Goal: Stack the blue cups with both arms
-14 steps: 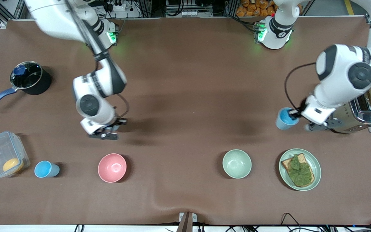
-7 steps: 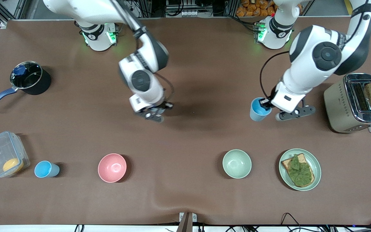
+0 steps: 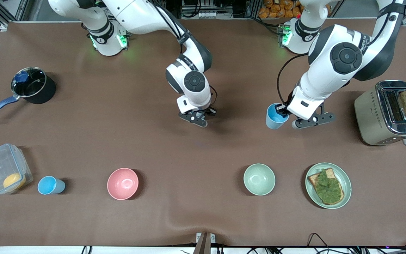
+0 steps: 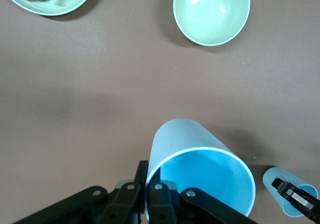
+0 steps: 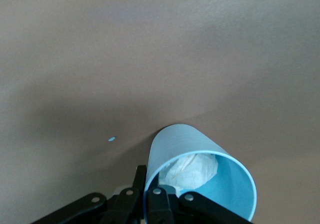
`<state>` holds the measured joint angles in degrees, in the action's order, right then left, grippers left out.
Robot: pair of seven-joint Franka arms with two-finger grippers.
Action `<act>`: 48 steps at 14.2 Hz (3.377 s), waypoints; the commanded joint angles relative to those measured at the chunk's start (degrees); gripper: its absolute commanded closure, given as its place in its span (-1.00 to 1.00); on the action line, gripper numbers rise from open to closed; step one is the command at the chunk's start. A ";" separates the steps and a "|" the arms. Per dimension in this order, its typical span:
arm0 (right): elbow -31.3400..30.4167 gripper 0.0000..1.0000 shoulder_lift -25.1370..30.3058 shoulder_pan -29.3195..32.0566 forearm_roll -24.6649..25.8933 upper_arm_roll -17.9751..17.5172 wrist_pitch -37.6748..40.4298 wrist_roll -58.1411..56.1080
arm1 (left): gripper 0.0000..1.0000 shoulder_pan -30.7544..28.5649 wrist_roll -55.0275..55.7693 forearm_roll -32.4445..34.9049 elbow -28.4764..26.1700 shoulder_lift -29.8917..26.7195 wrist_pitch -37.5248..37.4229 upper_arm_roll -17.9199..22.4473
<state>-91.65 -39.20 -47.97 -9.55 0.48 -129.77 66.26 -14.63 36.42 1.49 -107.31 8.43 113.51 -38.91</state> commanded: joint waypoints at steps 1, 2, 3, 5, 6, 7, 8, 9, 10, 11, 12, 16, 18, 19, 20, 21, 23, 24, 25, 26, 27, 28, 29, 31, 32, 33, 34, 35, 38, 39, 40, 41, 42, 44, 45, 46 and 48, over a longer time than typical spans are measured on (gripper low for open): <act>1.82 0.33 -1.49 -0.37 0.32 0.75 0.14 1.68 | 1.00 -0.49 0.94 -1.23 1.14 0.36 -1.44 -0.82; 1.82 -0.99 -1.58 -0.63 0.58 0.83 0.05 1.60 | 1.00 -0.49 0.94 -1.23 1.14 0.36 -1.44 -0.82; 1.91 -1.00 -1.32 -0.72 0.84 0.92 0.22 1.51 | 1.00 -0.23 0.94 -1.23 1.14 0.36 -1.44 -0.90; 3.66 -1.00 -0.53 0.06 0.76 0.92 1.97 0.89 | 1.00 -0.14 0.94 -1.23 1.14 0.36 -1.44 -0.90; 5.24 -1.00 -0.44 0.07 0.84 1.01 4.77 0.81 | 1.00 -0.14 1.02 -1.23 1.14 0.36 -1.44 -0.90; 7.34 -1.00 -0.35 0.68 0.84 1.10 7.75 0.54 | 1.00 -0.05 1.02 -1.23 1.14 0.44 -1.44 -0.99; 9.54 -1.00 -0.27 1.90 0.76 1.01 11.00 0.37 | 1.00 0.03 1.02 -1.23 1.14 0.45 -1.53 -0.99; 11.65 -1.00 0.00 3.04 0.67 0.92 14.69 -0.50 | 1.00 0.30 1.02 -1.32 1.14 0.45 -1.53 -1.17; 12.97 -1.00 1.22 4.45 0.41 0.92 18.73 -3.47 | 1.00 0.39 1.11 -1.32 1.14 0.45 -1.53 -1.26; 13.68 -1.00 2.54 6.12 0.06 0.92 21.38 -7.16 | 1.00 0.56 1.55 -2.19 1.14 0.53 -1.53 -1.34; 13.78 -1.00 4.20 8.13 -0.03 0.92 23.15 -10.15 | 1.00 1.35 1.90 -2.81 1.14 0.62 -1.53 -1.52; 13.78 -1.00 8.95 17.36 0.05 0.92 29.39 -24.04 | 1.00 7.31 6.63 -2.90 2.79 4.38 -1.62 -1.61; 13.78 -1.00 11.06 22.10 0.14 0.92 32.20 -28.44 | 1.00 12.31 12.94 -2.73 4.47 6.59 -1.62 -1.61; 13.78 -1.00 12.29 24.30 0.49 0.92 33.61 -31.42 | 1.00 14.43 14.72 -2.46 5.52 8.16 -1.53 -1.52; 13.78 -1.00 13.52 26.59 0.58 0.92 34.84 -35.19 | 1.00 16.62 16.21 -2.29 7.27 10.36 -1.53 -1.52; 13.78 -1.00 14.40 29.22 0.58 1.01 36.33 -39.58 | 1.00 18.74 18.06 -1.94 9.03 13.07 -1.45 -1.43; 13.78 -1.00 16.25 34.23 0.67 1.01 39.06 -48.37 | 1.00 22.78 22.10 1.38 11.67 17.91 -0.57 -1.08; 13.78 -1.00 17.04 36.43 0.67 1.01 39.77 -51.55 | 1.00 23.76 24.55 3.06 14.47 20.55 -0.48 -1.08; 13.78 -1.00 18.09 38.63 0.67 1.01 40.38 -54.19 | 1.00 25.33 26.67 4.21 16.15 23.01 -0.48 -1.08; 13.78 -1.00 19.41 40.30 0.67 1.01 41.17 -56.48 | 1.00 26.57 27.64 5.87 16.86 24.69 -0.48 -0.99; 13.78 -1.00 20.64 41.89 0.76 1.01 42.57 -58.67 | 1.00 27.36 28.26 7.63 16.96 26.36 -0.13 -0.99; 13.52 -1.00 22.05 43.38 1.19 1.10 44.15 -60.00 | 1.00 29.11 29.66 9.39 16.96 27.68 0.57 -0.99; 13.25 -1.00 23.37 44.44 2.76 1.01 45.21 -60.80 | 1.00 29.91 30.72 10.80 16.96 28.30 1.27 -0.21; 7.14 -1.00 28.89 45.24 6.72 0.57 42.43 -61.42 | 1.00 30.18 30.91 10.81 17.13 28.57 1.46 0.33; 1.79 -1.00 32.83 45.85 7.34 0.48 39.11 -61.51 | 1.00 30.18 30.99 10.81 17.57 28.66 1.98 0.33; -3.75 -1.00 36.79 46.38 7.44 0.22 35.07 -61.60 | 1.00 30.53 31.17 10.81 17.66 28.83 2.16 0.33; -8.67 -1.00 40.04 47.17 7.44 -0.13 31.55 -61.60 | 1.00 30.71 31.26 10.98 17.66 29.27 2.25 0.33; -11.94 -1.00 42.08 48.39 7.61 -1.35 28.38 -61.68 | 1.00 30.71 31.26 11.07 17.66 29.80 2.68 0.33; -13.73 -1.00 42.98 55.34 7.96 -7.51 25.63 -64.04 | 1.00 31.76 31.26 11.07 17.66 30.50 4.53 1.02; -13.73 -1.00 42.98 55.35 7.96 -7.52 25.02 -66.15 | 1.00 32.29 31.35 11.07 17.66 30.50 4.53 1.46; -13.47 -1.00 42.98 54.83 8.05 -6.99 24.92 -67.47 | 1.00 33.16 31.35 10.99 17.66 30.59 4.53 1.90; -13.12 -1.00 42.98 53.26 7.88 -5.33 24.92 -67.40 | 1.00 33.78 31.35 10.90 17.66 30.77 4.53 2.52; -12.94 -1.00 42.98 50.98 7.61 -2.88 24.92 -66.96 | 1.00 34.05 31.35 10.99 17.75 31.12 4.62 2.70; -12.15 -1.00 42.98 48.33 7.70 -0.31 25.97 -67.66 | 1.00 34.05 31.43 10.90 17.66 31.56 5.41 2.70; -11.63 -1.00 42.98 48.15 7.87 -0.31 27.02 -67.66 | 0.93 33.88 31.43 10.64 17.66 31.73 5.41 2.79; -11.45 -1.00 42.89 48.06 7.96 -0.31 27.73 -67.66 | -0.33 33.79 31.00 10.46 17.75 31.91 5.50 3.48; -11.36 -1.00 42.63 48.49 8.05 -0.31 28.52 -67.66 | -1.00 34.14 30.29 10.81 17.84 31.91 5.59 4.10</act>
<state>-103.04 2.69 1.21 -2.07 -0.83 -102.66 -0.79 18.82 66.33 10.93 -90.83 39.58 118.93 -35.30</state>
